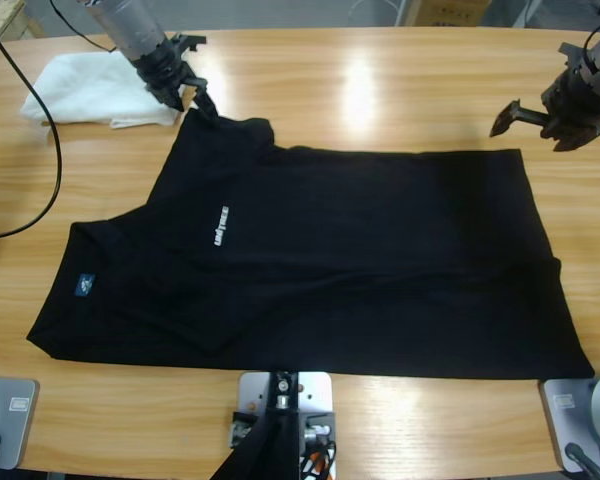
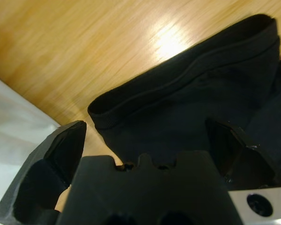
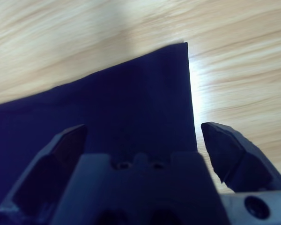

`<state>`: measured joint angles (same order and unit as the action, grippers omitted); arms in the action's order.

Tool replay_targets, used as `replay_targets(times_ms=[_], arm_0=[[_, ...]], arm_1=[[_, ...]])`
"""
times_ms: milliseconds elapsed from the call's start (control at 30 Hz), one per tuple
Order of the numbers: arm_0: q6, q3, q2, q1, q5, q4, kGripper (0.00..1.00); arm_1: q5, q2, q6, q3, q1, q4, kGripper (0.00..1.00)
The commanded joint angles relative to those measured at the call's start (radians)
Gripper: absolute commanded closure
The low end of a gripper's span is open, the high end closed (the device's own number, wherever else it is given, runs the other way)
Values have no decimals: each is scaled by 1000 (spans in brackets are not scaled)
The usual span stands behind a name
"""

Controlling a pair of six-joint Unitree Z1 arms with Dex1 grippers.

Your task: Fold clothes

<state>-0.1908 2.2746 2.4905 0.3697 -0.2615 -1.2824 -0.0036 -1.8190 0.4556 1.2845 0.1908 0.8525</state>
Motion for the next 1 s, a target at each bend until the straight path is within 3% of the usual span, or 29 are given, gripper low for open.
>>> replay_targets(times_ms=[33,433,600,733,767,900,1000], arm_0=[[-18,57,102,8,11,-25,12],[-13,113,137,60,104,-72,34],[-12,131,140,60,112,-88,336],[-18,140,144,57,113,-93,713],[-23,141,145,57,113,-94,757],[-31,152,150,58,130,-106,775],[-54,184,162,60,137,-137,1000]], arm_1=[[14,-45,-12,6,-13,-13,0],[14,-59,-18,7,-24,-25,0],[16,-64,-18,7,-24,-27,0],[17,-64,-18,6,-24,-27,0],[17,-65,-18,6,-25,-27,0],[17,-65,-18,6,-25,-27,0],[17,-65,-18,6,-27,-27,0]])
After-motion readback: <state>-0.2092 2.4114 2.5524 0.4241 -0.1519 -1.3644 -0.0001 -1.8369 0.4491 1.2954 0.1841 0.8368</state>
